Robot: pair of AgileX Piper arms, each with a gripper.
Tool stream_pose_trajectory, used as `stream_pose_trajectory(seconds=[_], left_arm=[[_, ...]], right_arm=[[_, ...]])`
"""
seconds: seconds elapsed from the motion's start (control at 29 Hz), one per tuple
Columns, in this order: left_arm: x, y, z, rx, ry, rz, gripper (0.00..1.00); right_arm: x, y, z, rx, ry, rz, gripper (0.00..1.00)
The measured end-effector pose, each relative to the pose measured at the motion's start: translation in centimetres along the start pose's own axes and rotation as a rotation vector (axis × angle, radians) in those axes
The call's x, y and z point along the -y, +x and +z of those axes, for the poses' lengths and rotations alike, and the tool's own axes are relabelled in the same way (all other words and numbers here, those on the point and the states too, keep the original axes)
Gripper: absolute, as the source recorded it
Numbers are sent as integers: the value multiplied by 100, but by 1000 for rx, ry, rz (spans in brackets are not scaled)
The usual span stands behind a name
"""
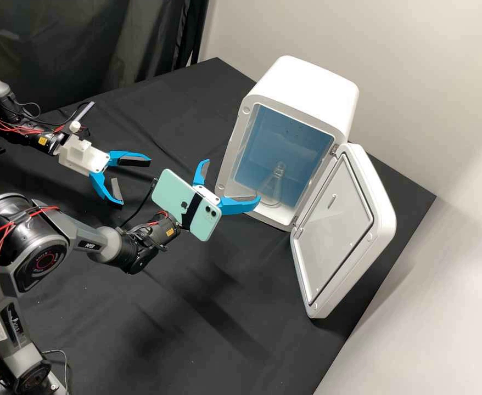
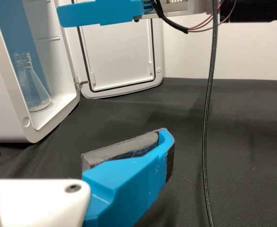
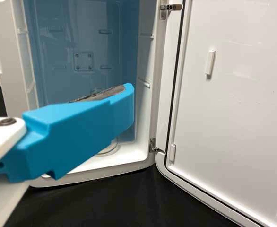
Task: Take the flask out of the incubator
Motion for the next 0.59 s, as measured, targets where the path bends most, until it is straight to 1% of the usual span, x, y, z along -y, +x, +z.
stream_pose_trajectory(seconds=[0.41,0.59], left_arm=[[-3,3,0,0,0,1,100],[-3,3,0,0,0,1,100]], right_arm=[[0,0,0,0,0,0,100],[14,-38,10,-11,1,11,100]])
